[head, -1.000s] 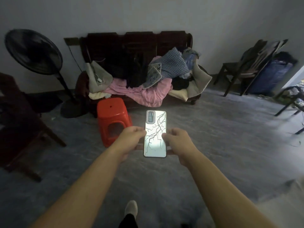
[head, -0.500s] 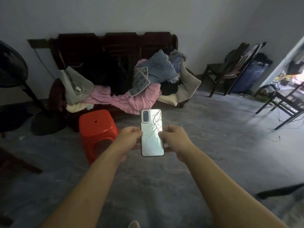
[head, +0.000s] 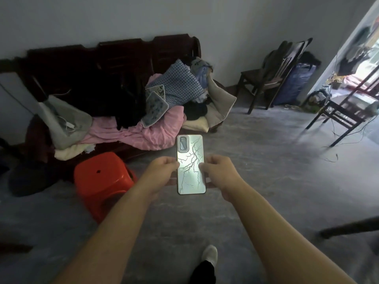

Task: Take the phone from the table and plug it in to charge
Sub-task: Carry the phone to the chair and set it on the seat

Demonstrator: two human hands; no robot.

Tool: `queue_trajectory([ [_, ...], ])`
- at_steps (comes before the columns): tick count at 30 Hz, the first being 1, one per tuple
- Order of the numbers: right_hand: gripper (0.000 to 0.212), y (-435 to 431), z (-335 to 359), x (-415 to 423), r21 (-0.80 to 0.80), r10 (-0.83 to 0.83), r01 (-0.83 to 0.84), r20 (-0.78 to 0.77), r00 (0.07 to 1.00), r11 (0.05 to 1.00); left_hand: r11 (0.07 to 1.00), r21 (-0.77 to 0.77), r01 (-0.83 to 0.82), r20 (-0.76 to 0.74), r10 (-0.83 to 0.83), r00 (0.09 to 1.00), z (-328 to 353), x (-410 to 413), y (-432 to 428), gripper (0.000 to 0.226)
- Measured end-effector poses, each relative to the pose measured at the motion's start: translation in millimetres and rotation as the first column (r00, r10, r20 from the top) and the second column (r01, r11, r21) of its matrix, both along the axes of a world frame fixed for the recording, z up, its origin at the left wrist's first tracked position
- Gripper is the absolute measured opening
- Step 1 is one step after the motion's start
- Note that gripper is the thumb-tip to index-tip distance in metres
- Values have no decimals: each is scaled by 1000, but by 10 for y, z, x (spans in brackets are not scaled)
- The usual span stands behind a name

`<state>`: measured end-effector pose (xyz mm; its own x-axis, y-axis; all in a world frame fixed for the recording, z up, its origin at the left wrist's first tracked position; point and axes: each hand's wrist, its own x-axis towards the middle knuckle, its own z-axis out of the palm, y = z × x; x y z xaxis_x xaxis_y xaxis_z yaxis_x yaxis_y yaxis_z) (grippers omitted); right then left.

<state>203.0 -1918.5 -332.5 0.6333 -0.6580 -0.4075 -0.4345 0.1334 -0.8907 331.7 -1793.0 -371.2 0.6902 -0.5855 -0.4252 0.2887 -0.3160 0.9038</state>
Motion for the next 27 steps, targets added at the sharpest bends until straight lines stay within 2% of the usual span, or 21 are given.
queue_trajectory([
  [10,10,-1262,28,356,14,-6,6,31,1000,1000,999,37,24,55,-26,998,152,400,-1225,11],
  [13,22,-1632,81,378,17,-23,22,37,999,1000,999,30,39,66,-41,997,219,450,-1607,25],
  [18,17,-2206,55,280,45,-102,100,48,994,994,992,41,121,69,-124,990,250,454,-2294,33],
  [22,12,-2629,-28,143,59,-199,196,46,979,979,980,42,196,57,-198,979,185,401,-2881,12],
  [27,15,-3142,-118,-33,78,-343,341,18,939,937,938,43,345,23,-346,938,81,334,-3653,11],
])
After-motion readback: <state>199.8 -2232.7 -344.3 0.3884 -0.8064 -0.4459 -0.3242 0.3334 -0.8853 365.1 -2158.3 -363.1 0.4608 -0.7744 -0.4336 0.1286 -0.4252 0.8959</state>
